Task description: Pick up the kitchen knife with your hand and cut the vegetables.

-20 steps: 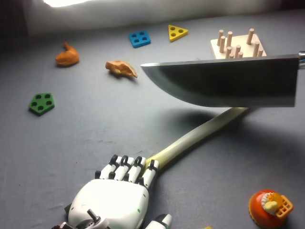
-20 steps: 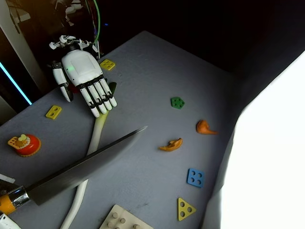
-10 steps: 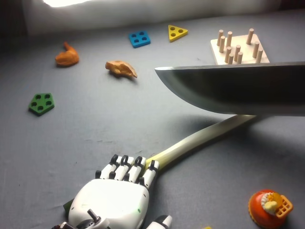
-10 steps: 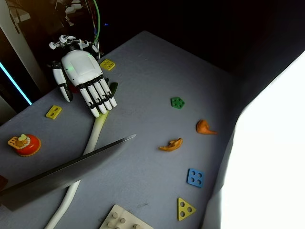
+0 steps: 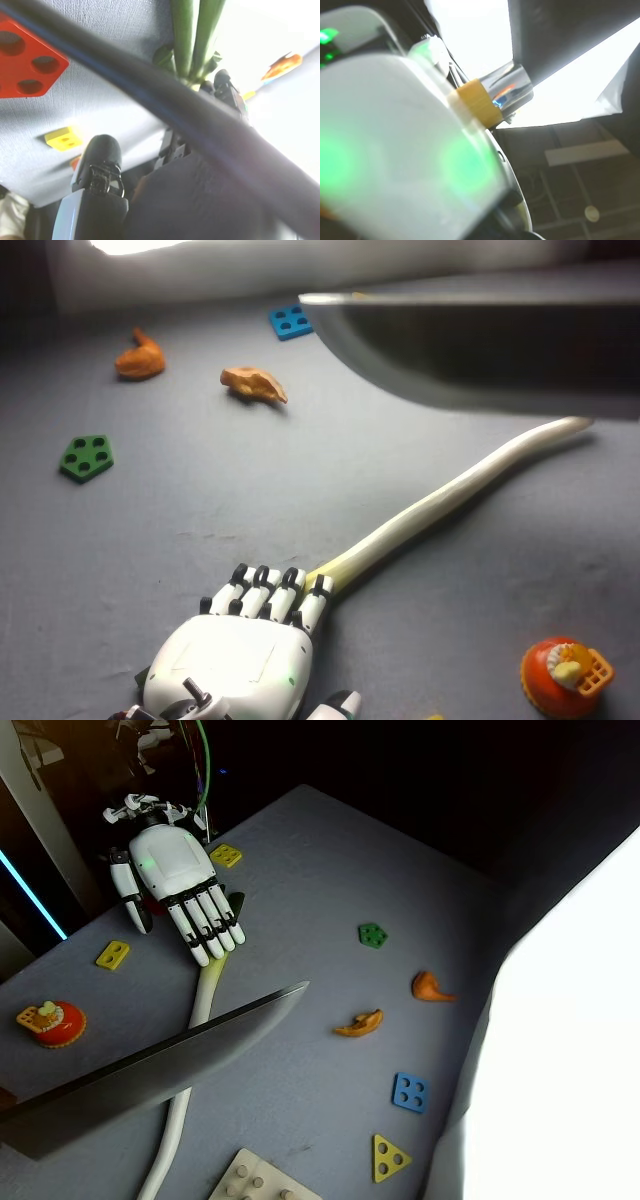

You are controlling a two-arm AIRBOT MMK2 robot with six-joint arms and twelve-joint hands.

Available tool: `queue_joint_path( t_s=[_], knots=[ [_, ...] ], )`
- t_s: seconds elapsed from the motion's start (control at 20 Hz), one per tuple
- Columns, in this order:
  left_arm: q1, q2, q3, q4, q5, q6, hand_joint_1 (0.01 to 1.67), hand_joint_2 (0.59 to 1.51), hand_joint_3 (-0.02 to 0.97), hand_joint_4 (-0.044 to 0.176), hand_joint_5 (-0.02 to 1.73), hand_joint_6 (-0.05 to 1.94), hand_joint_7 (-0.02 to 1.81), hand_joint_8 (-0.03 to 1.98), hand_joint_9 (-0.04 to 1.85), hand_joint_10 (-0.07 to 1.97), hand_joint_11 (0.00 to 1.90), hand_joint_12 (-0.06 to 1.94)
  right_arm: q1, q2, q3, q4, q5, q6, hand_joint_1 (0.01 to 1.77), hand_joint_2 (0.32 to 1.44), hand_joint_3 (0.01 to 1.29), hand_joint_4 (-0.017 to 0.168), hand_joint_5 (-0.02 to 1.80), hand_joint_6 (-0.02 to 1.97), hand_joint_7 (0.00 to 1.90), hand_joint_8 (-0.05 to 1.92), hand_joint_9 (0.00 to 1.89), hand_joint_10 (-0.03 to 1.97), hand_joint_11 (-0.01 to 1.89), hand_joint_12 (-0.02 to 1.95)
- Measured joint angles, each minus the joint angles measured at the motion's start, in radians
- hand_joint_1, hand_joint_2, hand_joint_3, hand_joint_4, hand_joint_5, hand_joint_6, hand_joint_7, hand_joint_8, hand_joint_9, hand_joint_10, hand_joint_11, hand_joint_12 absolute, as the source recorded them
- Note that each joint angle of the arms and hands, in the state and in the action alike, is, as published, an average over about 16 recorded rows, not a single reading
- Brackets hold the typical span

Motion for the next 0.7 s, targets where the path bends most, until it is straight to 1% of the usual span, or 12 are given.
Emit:
queue_joint_path(
  t_s=[0.15,0.35,0.4,0.5,0.55,0.65,0.7],
  knots=[
    [0.000,0.000,0.000,0.000,0.000,0.000,0.13,1.432,0.021,0.004,0.02,-0.01,0.00,-0.01,0.02,-0.01,0.02,0.00,0.042,0.000,0.036,-0.034,-0.047,0.013,1.43,0.64,1.01,0.112,1.19,1.90,1.50,1.76,1.56,1.78,1.56,1.81],
    [-0.003,0.001,0.000,-0.002,0.003,0.001,0.13,1.432,0.021,0.005,0.03,-0.01,0.00,-0.01,0.02,-0.01,0.02,0.00,0.097,-0.006,0.118,-0.087,-0.136,0.063,1.43,0.63,1.03,0.114,1.23,1.90,1.50,1.76,1.56,1.78,1.56,1.81],
    [-0.005,0.003,0.000,-0.004,0.005,0.002,0.13,1.432,0.021,0.005,0.03,-0.01,0.00,-0.01,0.02,-0.01,0.02,0.00,0.109,-0.010,0.145,-0.103,-0.162,0.081,1.44,0.62,1.03,0.121,1.25,1.90,1.50,1.76,1.56,1.77,1.56,1.81],
    [-0.012,0.008,0.000,-0.008,0.014,0.008,0.13,1.432,0.021,0.006,0.03,-0.01,0.00,-0.01,0.02,0.00,0.02,0.00,0.128,-0.019,0.203,-0.136,-0.215,0.123,1.48,0.63,1.01,0.146,1.30,1.91,1.50,1.76,1.56,1.77,1.56,1.81],
    [-0.017,0.012,0.000,-0.010,0.020,0.012,0.12,1.432,0.021,0.006,0.03,-0.01,0.00,-0.01,0.02,0.00,0.02,0.00,0.135,-0.025,0.234,-0.153,-0.241,0.147,1.50,0.63,1.00,0.155,1.31,1.91,1.50,1.76,1.56,1.77,1.56,1.81],
    [-0.030,0.023,0.001,-0.014,0.035,0.024,0.12,1.432,0.021,0.005,0.03,0.00,0.01,-0.01,0.02,0.00,0.02,0.00,0.145,-0.040,0.299,-0.185,-0.289,0.201,1.51,0.63,0.99,0.167,1.33,1.91,1.51,1.76,1.56,1.77,1.56,1.81],
    [-0.038,0.029,0.001,-0.016,0.045,0.031,0.12,1.432,0.021,0.005,0.03,0.00,0.01,-0.01,0.02,0.00,0.02,0.00,0.148,-0.048,0.334,-0.200,-0.310,0.230,1.51,0.63,0.99,0.167,1.33,1.91,1.51,1.75,1.56,1.77,1.56,1.81]
  ],
)
